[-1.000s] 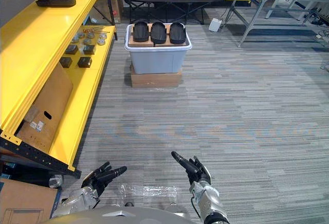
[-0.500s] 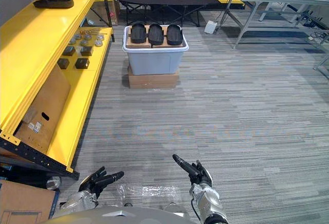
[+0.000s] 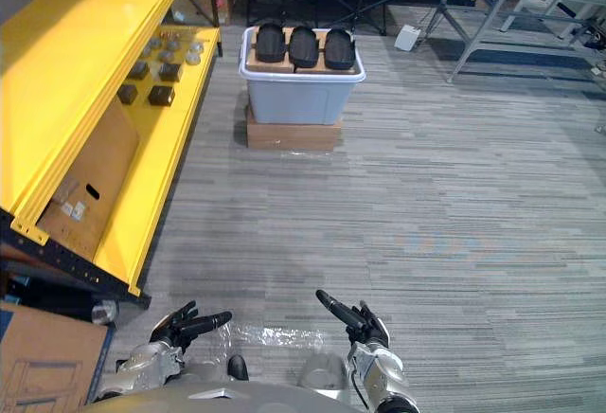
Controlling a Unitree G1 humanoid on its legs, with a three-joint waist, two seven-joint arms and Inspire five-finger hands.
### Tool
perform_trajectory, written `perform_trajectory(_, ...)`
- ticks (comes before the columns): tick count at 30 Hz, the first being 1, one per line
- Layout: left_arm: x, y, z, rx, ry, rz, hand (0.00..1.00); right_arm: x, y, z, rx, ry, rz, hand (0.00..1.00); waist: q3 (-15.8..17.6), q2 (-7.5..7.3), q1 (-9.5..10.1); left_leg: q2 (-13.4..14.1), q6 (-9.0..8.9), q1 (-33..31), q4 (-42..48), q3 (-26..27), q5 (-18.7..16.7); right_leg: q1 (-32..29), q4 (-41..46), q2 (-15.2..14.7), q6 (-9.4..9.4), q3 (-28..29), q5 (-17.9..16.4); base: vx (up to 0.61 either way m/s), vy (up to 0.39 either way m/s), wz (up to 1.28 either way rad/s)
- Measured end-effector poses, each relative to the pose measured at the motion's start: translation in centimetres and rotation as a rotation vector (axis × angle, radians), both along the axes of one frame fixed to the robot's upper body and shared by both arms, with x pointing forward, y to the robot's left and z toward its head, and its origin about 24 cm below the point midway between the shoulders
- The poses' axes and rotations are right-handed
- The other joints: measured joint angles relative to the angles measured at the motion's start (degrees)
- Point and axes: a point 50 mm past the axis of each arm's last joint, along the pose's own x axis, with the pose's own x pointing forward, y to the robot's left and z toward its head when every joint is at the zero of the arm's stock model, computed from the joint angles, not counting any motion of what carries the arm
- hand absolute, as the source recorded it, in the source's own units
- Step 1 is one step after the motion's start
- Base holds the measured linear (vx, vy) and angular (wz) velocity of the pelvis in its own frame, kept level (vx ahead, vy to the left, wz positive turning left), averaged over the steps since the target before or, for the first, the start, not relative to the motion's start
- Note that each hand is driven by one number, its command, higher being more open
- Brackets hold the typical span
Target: Walk over and take three plastic housings, then place them on the shelf
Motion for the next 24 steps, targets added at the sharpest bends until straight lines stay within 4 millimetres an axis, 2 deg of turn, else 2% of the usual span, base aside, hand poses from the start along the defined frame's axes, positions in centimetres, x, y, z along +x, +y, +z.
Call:
perform_trajectory(1, -0.4, 0.4, -0.2, 0.021, 0.03, 0.012, 1.0, -0.1, 0.0, 0.0, 0.014, -0.004, -0.01, 1.0, 0.45, 0.18, -0.07, 1.27, -0.1, -0.09, 2.16, -0.4, -1.46, -2.01, 0.85, 2.11, -0.15, 1.49, -2.02, 0.04, 0.052, 0.16)
perform_trajectory(3, -0.9, 0.7, -0.4, 0.034, 0.062, 0.022, 1.0, -1.1, 0.1, -0.3, 0.018, 0.014, -0.016, 1.0, 0.4, 0.11, -0.16, 2.07, -0.43, 0.12, 2.83, -1.3, -2.3, -1.83, -6.51, 4.93, 0.35, 1.33, -3.33, 0.09, 0.023, 0.24)
perform_trajectory(4, -1.0, 0.8, -0.4, 0.033, 0.073, 0.02, 1.0, -2.1, 0.3, -0.6, 0.019, 0.032, -0.024, 1.0, 0.24, -0.19, -0.21, 2.01, -1.08, 0.37, 2.65, -2.04, -2.54, -0.97, -16.04, 6.83, 0.84, 1.31, -2.91, 0.23, -0.001, 0.31)
perform_trajectory(5, -1.0, 0.8, -0.5, 0.028, 0.08, 0.016, 1.0, -3.0, 0.3, -0.9, 0.01, 0.056, -0.03, 1.0, 0.2, -0.34, -0.15, 1.7, -2.05, 0.59, 2.64, -2.27, -2.81, -0.42, -24.96, 8.25, 2.11, 1.2, -1.73, 0.26, -0.012, 0.24)
perform_trajectory(6, -1.1, 0.8, -0.5, 0.032, 0.083, 0.011, 1.0, -3.3, 0.3, -1.0, 0.007, 0.064, -0.041, 1.0, 0.15, -0.4, -0.19, 1.42, -2.52, 0.74, 2.69, -2.31, -3.15, -0.5, -28.67, 8.65, 2.32, 1.18, -1.08, 0.27, -0.026, 0.1)
perform_trajectory(8, -1.1, 0.8, -0.5, 0.061, 0.088, -0.025, 1.0, -4.2, 0.0, -1.2, -0.002, 0.086, -0.06, 1.0, 0.12, -0.57, -0.44, 0.31, -3.26, 2.49, 2.74, -2.54, -4.94, -0.41, -35.81, 8.97, 1.59, 1.1, 0.82, 0.29, -0.046, 0.04)
perform_trajectory(10, -1.5, 0.9, -0.6, 0.076, 0.097, -0.032, 1.0, -5.2, -0.1, -1.4, 0.006, 0.105, -0.065, 1.0, 0.12, -0.08, -0.4, 0.04, -4.73, 5.24, 2.99, -2.61, -7.59, 0.01, -35.74, 9.04, 0.85, 1.42, 0.97, 0.46, -0.136, 0.02)
perform_trajectory(11, -2.0, 0.9, -0.8, 0.078, 0.109, -0.021, 1.0, -5.7, -0.1, -1.5, 0.008, 0.119, -0.071, 1.0, -0.49, 0.81, -0.98, 1.22, -6.43, 6.75, 4.16, -2.72, -10.23, 0.42, -33.4, 9.85, -0.63, 1.39, 0.06, 0.43, -0.172, 0.11)
perform_trajectory(12, -3.1, 0.6, -1.1, 0.064, 0.135, 0.016, 1.0, -6.0, -0.7, -1.5, 0.004, 0.126, -0.086, 1.0, -1.92, 3.19, -2.12, 4.32, -10.39, 7.79, 5.83, -2.63, -13.21, 0.82, -30.69, 12.18, -2.36, 0.72, -0.96, 0.52, -0.186, 0.14)
perform_trajectory(13, -4.4, 0.5, -1.5, 0.046, 0.157, 0.058, 1.0, -6.3, -1.2, -1.5, -0.009, 0.129, -0.078, 1.0, -3.5, 4.45, -2.56, 6.53, -13.26, 7.13, 10.44, -2.46, -13.62, 1.85, -30.36, 13.63, -2.93, 0.15, -1.42, 0.47, -0.143, 0.12)
perform_trajectory(14, -4.5, 0.7, -1.5, 0.038, 0.151, 0.084, 1.0, -6.2, -1.3, -1.4, -0.015, 0.126, -0.073, 1.0, -3.85, 4.18, -2.6, 7.7, -13.57, 4.71, 16.54, -2.54, -13.43, 2.55, -30.28, 13.82, -3.15, -0.3, 0.15, 0.67, -0.271, 0.15)
perform_trajectory(15, -4.1, 0.6, -1.5, 0.023, 0.133, 0.114, 1.0, -6.1, -1.9, -1.3, -0.043, 0.122, -0.051, 1.0, -3.64, 5.77, -2.58, 12.33, -14.77, -0.94, 32.87, -1.74, -10.27, 5.09, -30.49, 16.04, -6.21, -1.15, 1.45, 0.54, -0.243, 0.09)
perform_trajectory(17, -3.7, 0.1, -1.4, -0.009, 0.112, 0.145, 1.0, -5.4, -2.3, -1.0, -0.058, 0.103, -0.041, 1.0, -2.47, 7.67, -1.32, 16.65, -11.8, -6.55, 46.49, -2.43, -2.52, 9.79, -33.41, 18.86, -8.17, -0.55, 0.1, 0.62, -0.212, -0.14)
perform_trajectory(18, -3.0, -0.1, -1.2, -0.017, 0.075, 0.147, 1.0, -4.4, -2.5, -0.8, -0.069, 0.082, -0.039, 1.0, -1.29, 7.33, -1.18, 15.66, -11.92, -9.4, 49.77, -3.97, -4.51, 13.59, -34.74, 19.02, -8.83, -0.18, -0.53, 0.67, -0.159, -0.31)
perform_trajectory(19, -2.4, -0.1, -1.0, -0.02, 0.045, 0.142, 1.0, -3.5, -2.4, -0.7, -0.07, 0.058, -0.033, 1.0, -0.65, 6.28, -0.79, 12.3, -12.12, -12.09, 47.74, -5.39, -6.6, 16.71, -36.48, 18.3, -9.31, 1.01, -1.23, 0.53, -0.108, -0.36)
perform_trajectory(20, -2.0, -0.1, -0.8, -0.024, 0.023, 0.137, 1.0, -3.0, -2.3, -0.5, -0.073, 0.038, -0.028, 1.0, -0.38, 5.81, -0.19, 10.31, -12.03, -13.36, 44.92, -5.67, -7.39, 18.05, -37.41, 17.89, -9.42, 1.85, -1.32, 0.47, -0.062, -0.66)
perform_trajectory(21, -1.2, -0.3, -0.3, -0.029, -0.029, 0.134, 1.0, -1.7, -2.0, -0.1, -0.076, -0.005, -0.022, 1.0, 0.03, 5.14, 0.87, 7.17, -11.64, -15.57, 36.16, -5.8, -7.59, 20.12, -39.26, 17.17, -9.43, 4.14, -1.32, 0.43, 0.003, -0.9)
perform_trajectory(22, -0.4, -0.5, 0.2, -0.036, -0.079, 0.138, 1.0, -0.4, -1.9, 0.4, -0.081, -0.049, -0.011, 1.0, 0.22, 4.94, 1.93, 4.42, -11.36, -17.75, 25.15, -6.81, -6.43, 21.48, -40.74, 16.75, -9.18, 6.14, -1.68, 0.4, 0.027, -0.94)
perform_trajectory(23, 0.0, -0.7, 0.5, -0.039, -0.103, 0.136, 1.0, 0.2, -1.8, 0.6, -0.084, -0.069, -0.004, 1.0, 0.21, 4.99, 2.25, 3.56, -11.46, -18.77, 19.84, -7.73, -4.83, 21.78, -41.03, 16.68, -8.5, 7.23, -2.38, 0.36, 0.074, -0.9)
perform_trajectory(24, 0.6, -1.1, 0.8, -0.048, -0.136, 0.137, 1.0, 1.2, -1.8, 1.1, -0.097, -0.099, 0.015, 1.0, 0.63, 6.09, 2.6, 3.26, -12.07, -19.94, 10.68, -10.26, -0.55, 22.97, -41.15, 17.45, -7.1, 8.87, -4.05, 0.32, 0.135, -0.81)
